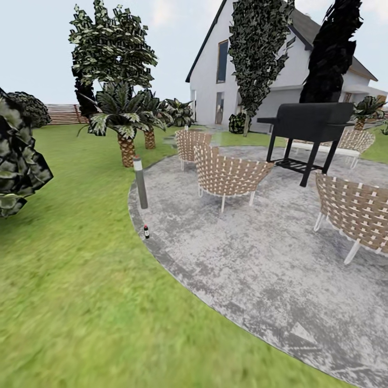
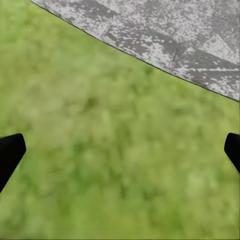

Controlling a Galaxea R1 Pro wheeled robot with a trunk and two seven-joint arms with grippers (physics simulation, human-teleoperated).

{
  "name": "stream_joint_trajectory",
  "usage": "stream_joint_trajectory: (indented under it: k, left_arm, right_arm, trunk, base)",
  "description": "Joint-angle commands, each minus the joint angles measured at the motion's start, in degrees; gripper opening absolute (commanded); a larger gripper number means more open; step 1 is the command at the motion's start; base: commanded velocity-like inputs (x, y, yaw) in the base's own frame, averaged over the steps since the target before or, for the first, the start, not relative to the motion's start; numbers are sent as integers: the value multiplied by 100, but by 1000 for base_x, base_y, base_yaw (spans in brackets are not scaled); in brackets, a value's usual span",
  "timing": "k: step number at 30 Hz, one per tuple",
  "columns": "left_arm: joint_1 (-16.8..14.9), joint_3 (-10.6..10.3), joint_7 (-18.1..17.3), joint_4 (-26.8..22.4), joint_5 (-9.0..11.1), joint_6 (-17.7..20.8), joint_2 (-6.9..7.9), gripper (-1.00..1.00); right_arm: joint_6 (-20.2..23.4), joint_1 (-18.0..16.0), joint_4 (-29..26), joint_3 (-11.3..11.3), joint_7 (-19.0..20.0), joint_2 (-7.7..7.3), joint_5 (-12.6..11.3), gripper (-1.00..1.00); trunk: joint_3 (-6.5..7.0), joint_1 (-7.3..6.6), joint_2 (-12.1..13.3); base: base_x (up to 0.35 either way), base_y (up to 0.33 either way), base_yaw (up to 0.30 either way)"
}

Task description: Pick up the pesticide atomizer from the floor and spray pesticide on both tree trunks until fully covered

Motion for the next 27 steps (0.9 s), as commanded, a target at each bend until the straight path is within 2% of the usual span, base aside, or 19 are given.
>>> stream_joint_trajectory:
  k: [1, 27]
  left_arm:
    - [-5, -3, 3, 5, 24, -18, 0, 100]
    - [-6, 6, 3, 5, 24, -18, 8, 100]
  right_arm:
    - [-18, -3, -5, -18, -8, 7, 35, 100]
    - [-18, -3, 10, -17, -26, 12, 36, 100]
  trunk:
    - [-5, 3, -2]
    - [-5, 3, -2]
  base:
    - [340, 0, 0]
    - [340, 0, 0]
